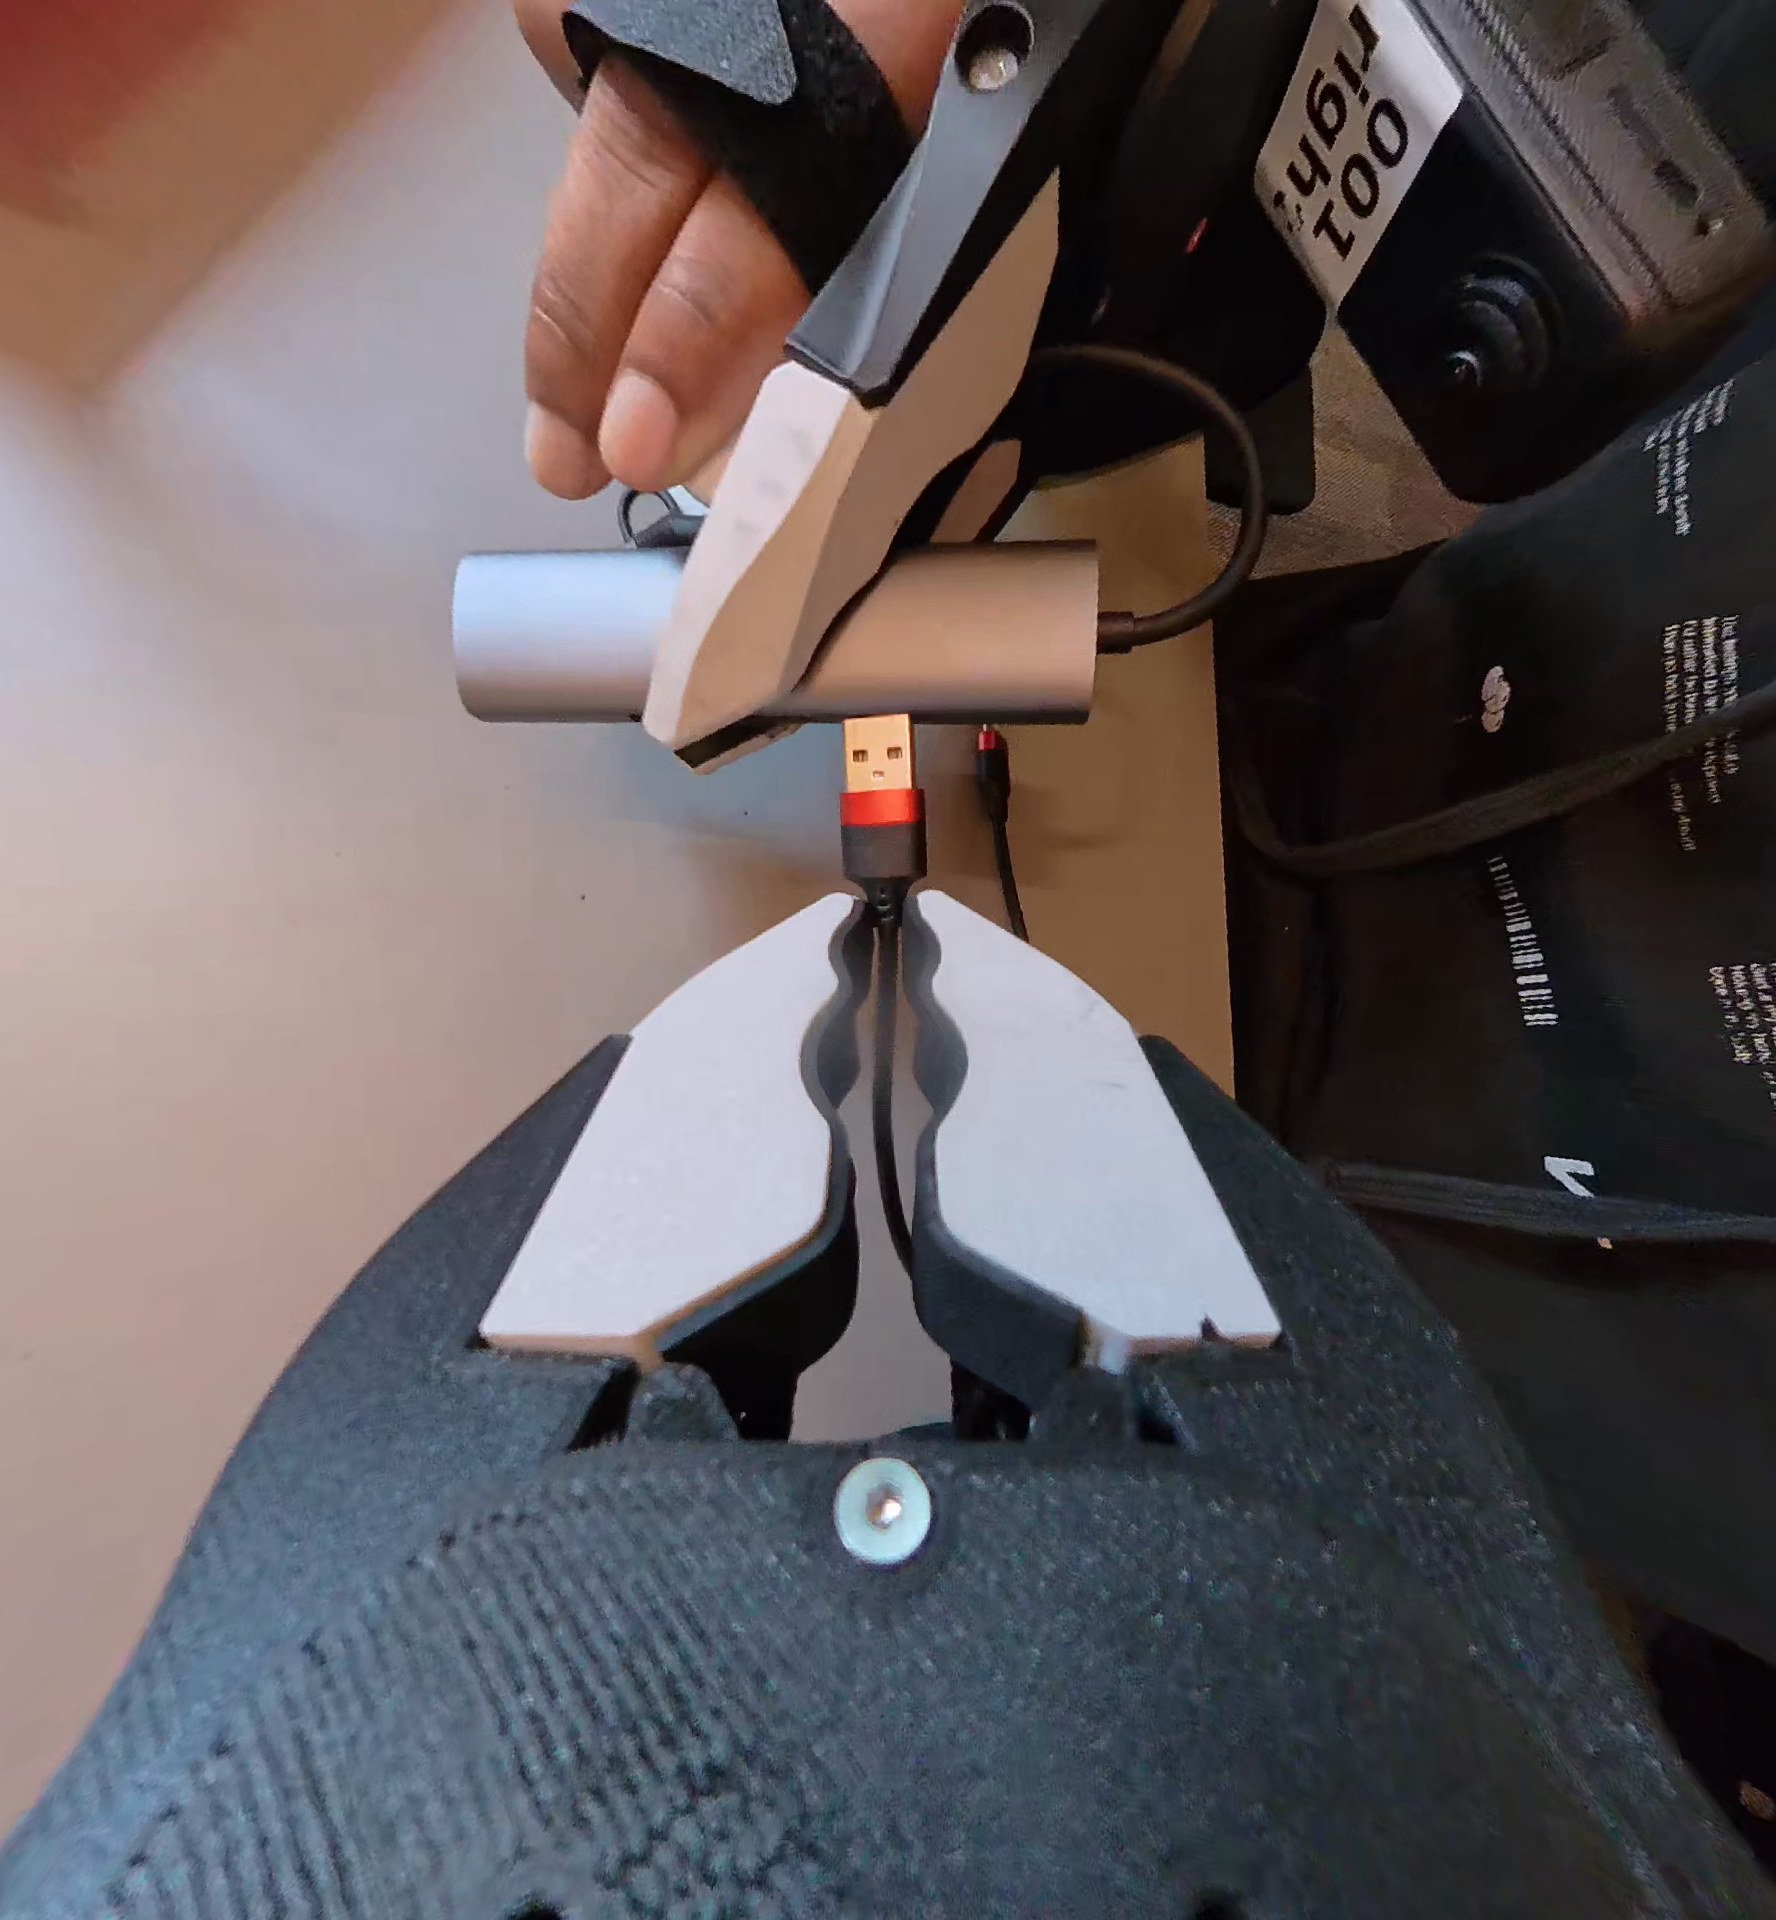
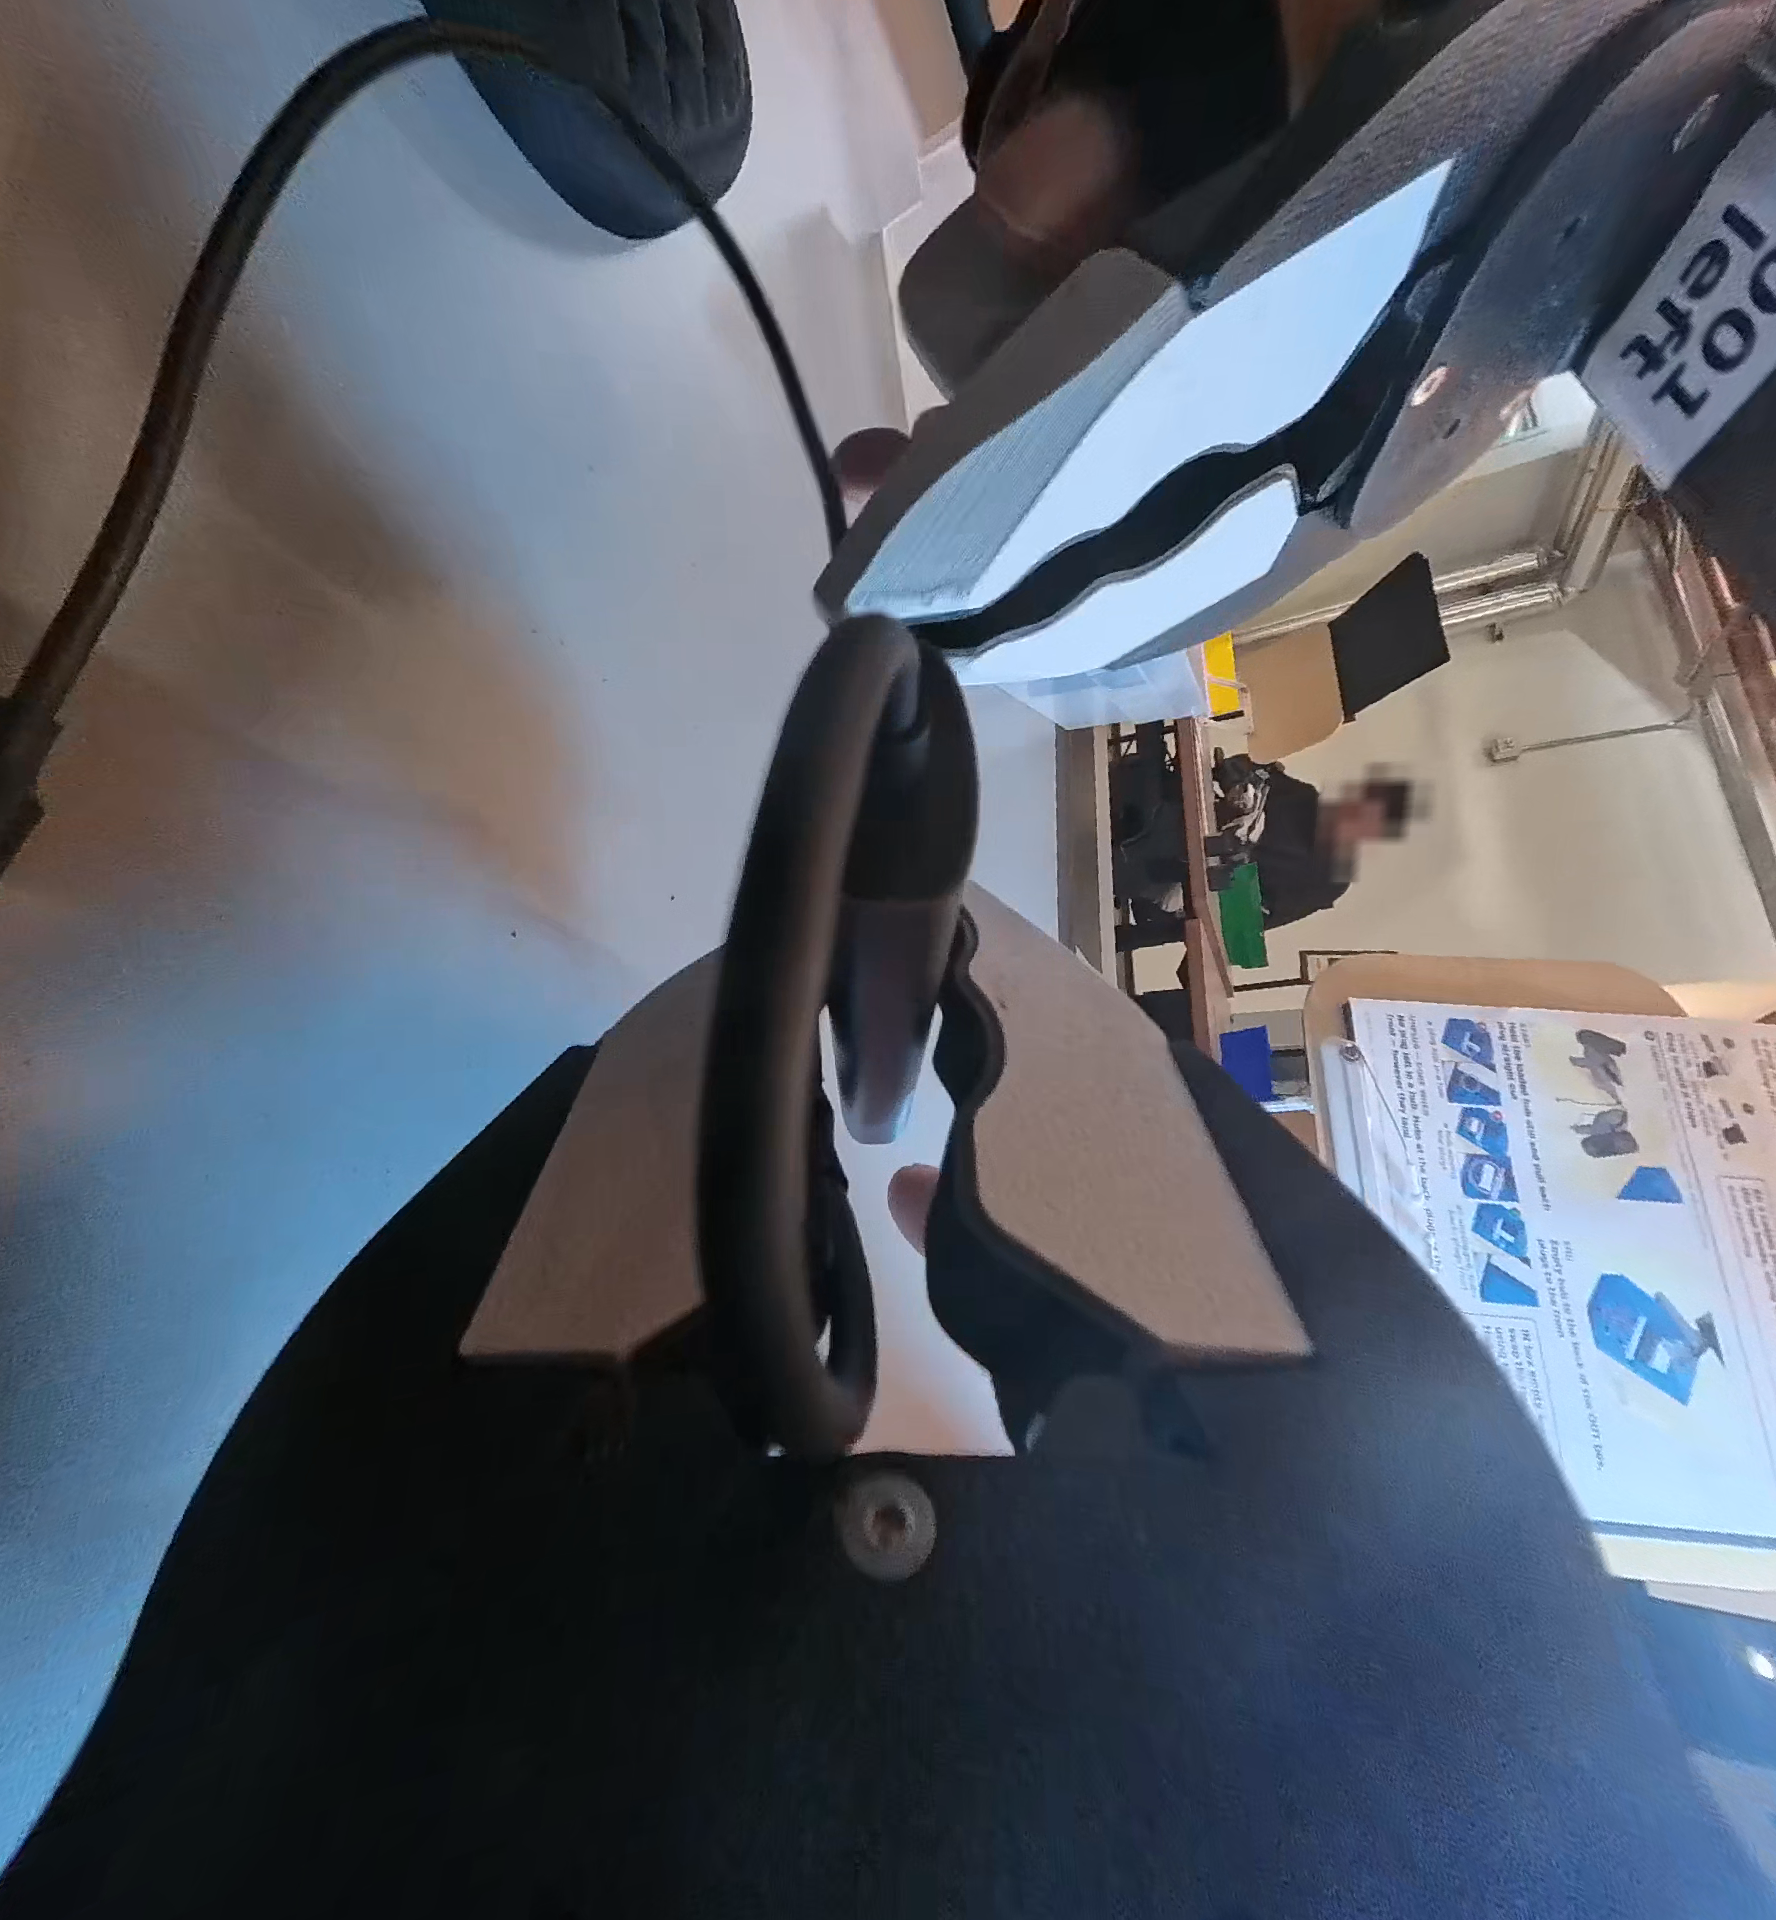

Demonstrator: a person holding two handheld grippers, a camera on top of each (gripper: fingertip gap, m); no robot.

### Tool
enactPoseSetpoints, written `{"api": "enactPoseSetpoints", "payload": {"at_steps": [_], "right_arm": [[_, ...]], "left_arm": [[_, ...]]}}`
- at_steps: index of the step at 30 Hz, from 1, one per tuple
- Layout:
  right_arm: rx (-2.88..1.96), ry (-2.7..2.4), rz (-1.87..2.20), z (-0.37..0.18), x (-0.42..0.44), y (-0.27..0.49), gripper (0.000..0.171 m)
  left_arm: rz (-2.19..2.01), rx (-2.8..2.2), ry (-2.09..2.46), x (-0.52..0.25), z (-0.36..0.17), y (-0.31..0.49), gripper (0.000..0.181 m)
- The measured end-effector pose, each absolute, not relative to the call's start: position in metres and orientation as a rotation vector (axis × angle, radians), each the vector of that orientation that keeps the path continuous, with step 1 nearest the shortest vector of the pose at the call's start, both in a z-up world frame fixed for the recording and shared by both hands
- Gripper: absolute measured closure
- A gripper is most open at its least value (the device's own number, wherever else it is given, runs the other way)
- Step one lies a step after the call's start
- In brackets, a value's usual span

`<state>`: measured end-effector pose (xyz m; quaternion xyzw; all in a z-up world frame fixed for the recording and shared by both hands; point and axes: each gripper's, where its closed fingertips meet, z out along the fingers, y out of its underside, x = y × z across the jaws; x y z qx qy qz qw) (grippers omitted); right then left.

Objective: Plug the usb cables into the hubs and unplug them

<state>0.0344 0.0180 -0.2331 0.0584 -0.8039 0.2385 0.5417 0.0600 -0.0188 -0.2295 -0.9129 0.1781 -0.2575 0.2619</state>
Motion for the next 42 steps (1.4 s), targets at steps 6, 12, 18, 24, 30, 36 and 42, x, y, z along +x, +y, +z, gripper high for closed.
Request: {"api": "enactPoseSetpoints", "payload": {"at_steps": [6,12,18,24,30,36,42], "right_arm": [[0.139,-1.924,0.595,-0.234,0.037,0.014,0.153],[0.149,-1.934,0.561,-0.237,0.037,0.018,0.153],[0.133,-1.895,0.592,-0.231,0.035,0.014,0.153],[0.058,-1.829,0.638,-0.218,0.032,0.021,0.153],[0.015,-1.745,0.661,-0.201,0.029,0.026,0.152],[0.062,-1.747,0.567,-0.206,0.029,0.028,0.153],[0.030,-1.763,0.537,-0.208,0.026,0.030,0.153]], "left_arm": [[-0.624,-2.542,0.547,0.059,-0.236,-0.021,0.176],[-0.643,-2.482,0.574,0.062,-0.224,-0.020,0.176],[-0.724,-2.383,0.501,0.058,-0.205,-0.015,0.176],[-0.775,-2.264,0.406,0.053,-0.194,-0.008,0.175],[-0.947,-2.082,0.265,0.052,-0.182,-0.005,0.176],[-1.037,-2.042,0.122,0.052,-0.191,-0.002,0.176],[-1.008,-2.045,0.099,0.056,-0.194,0.000,0.176]]}}
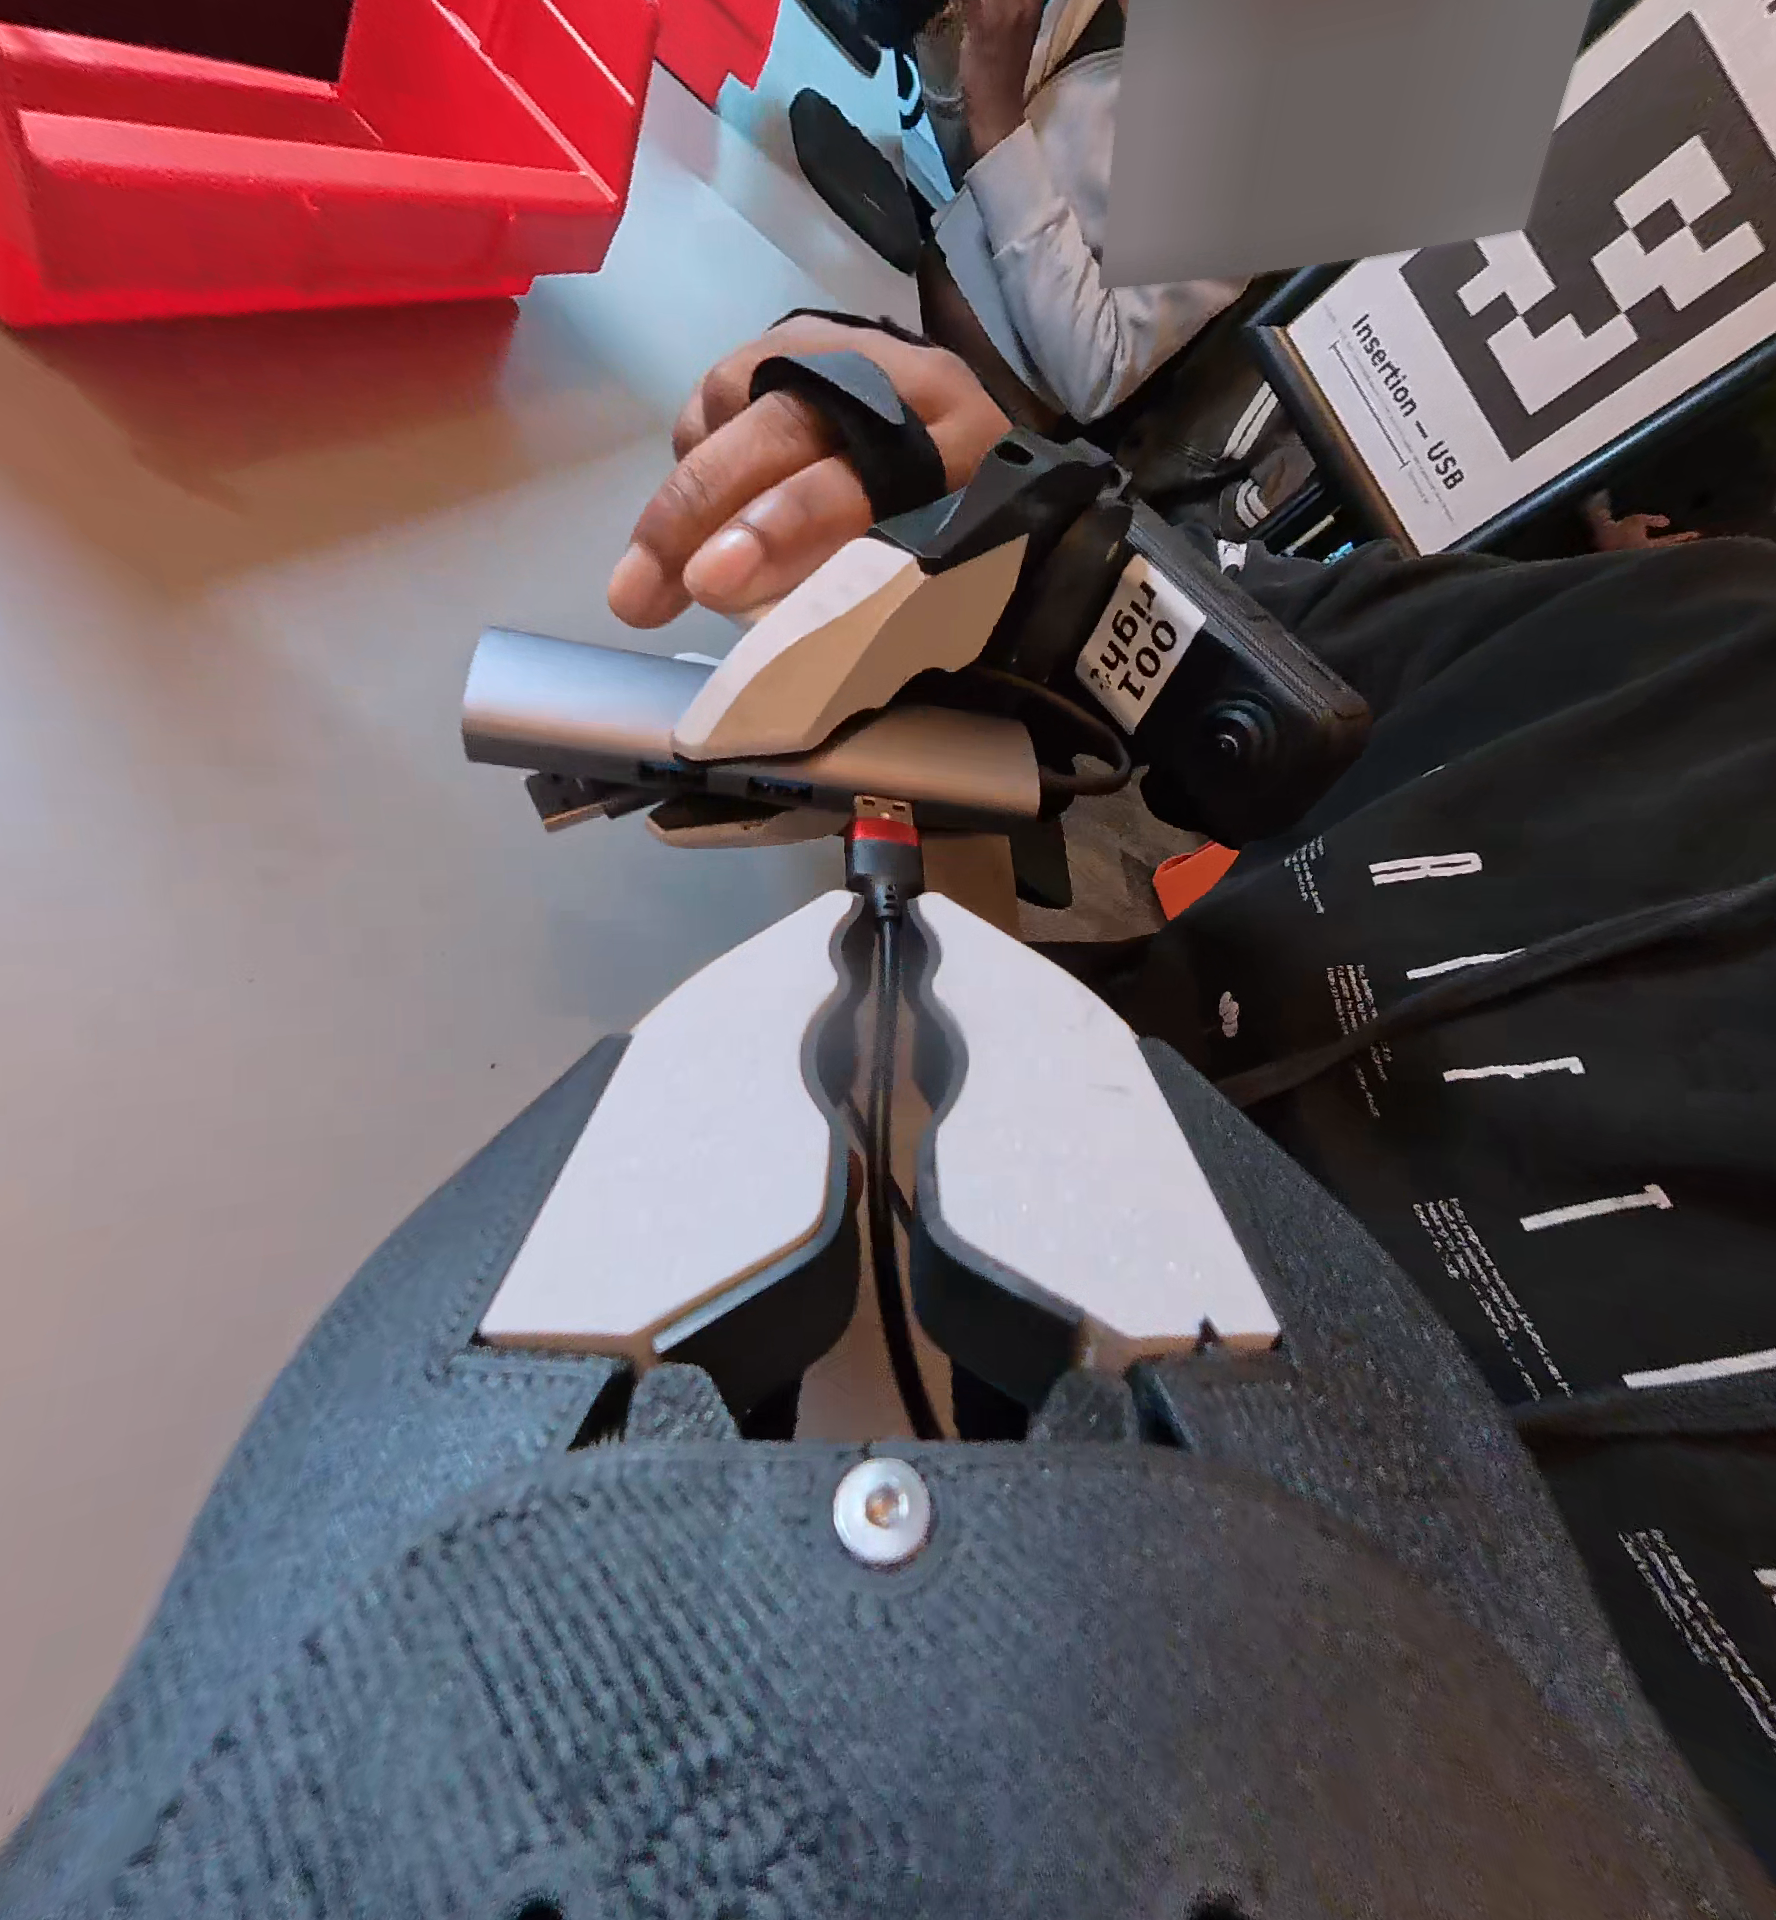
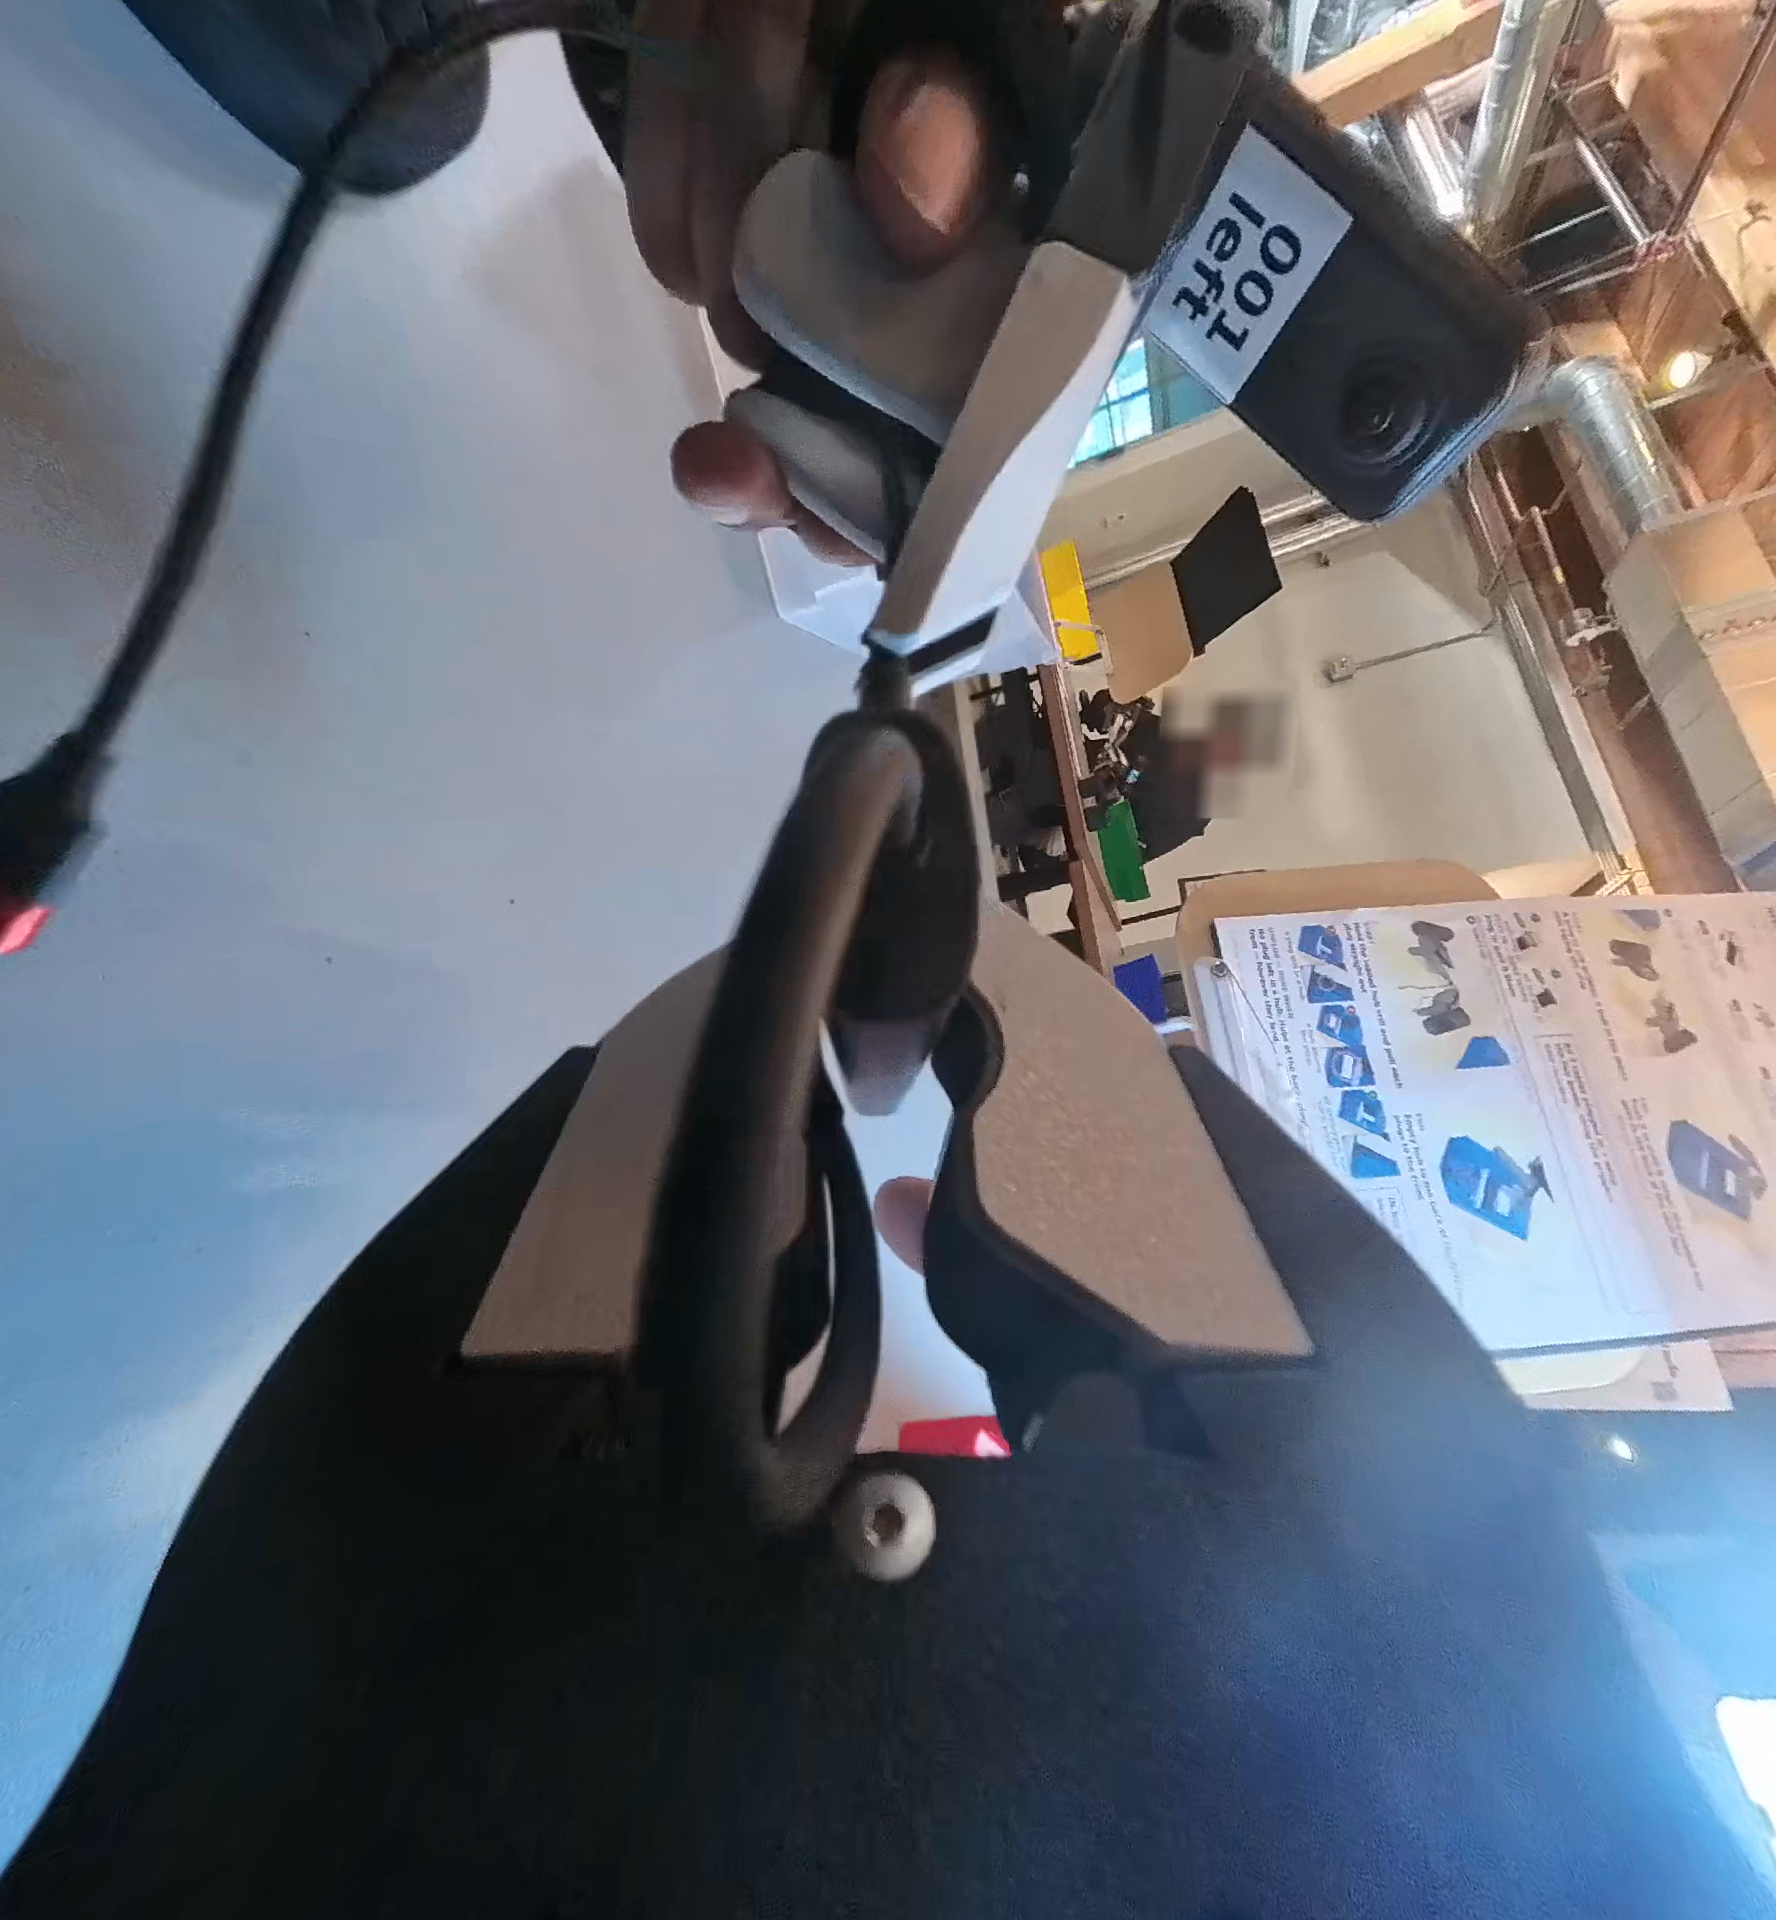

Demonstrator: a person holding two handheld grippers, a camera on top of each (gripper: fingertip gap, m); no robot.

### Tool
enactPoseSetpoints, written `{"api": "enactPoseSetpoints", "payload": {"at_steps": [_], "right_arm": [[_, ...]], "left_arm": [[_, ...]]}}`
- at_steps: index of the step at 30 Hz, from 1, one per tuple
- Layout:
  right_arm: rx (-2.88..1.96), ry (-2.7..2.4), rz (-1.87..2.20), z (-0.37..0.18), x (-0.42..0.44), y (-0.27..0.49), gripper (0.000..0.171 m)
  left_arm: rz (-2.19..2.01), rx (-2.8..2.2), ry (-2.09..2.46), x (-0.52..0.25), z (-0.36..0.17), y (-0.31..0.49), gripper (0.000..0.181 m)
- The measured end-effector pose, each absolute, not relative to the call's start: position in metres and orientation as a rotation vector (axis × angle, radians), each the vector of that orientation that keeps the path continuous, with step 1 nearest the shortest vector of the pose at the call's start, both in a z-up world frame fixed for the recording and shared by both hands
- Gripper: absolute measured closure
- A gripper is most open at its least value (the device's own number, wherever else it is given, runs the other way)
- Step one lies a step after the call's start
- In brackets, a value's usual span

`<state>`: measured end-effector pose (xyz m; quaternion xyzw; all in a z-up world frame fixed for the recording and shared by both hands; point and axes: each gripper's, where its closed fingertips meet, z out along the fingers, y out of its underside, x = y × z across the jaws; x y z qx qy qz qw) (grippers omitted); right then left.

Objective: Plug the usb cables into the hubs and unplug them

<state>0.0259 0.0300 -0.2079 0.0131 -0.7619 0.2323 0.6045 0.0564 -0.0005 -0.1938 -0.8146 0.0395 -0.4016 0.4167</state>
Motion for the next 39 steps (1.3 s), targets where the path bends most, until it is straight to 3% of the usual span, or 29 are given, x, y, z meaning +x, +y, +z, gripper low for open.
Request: {"api": "enactPoseSetpoints", "payload": {"at_steps": [39], "right_arm": [[-0.105,-1.844,0.481,-0.226,0.019,0.040,0.154]], "left_arm": [[-0.691,-1.950,0.038,0.057,-0.200,0.016,0.175]]}}
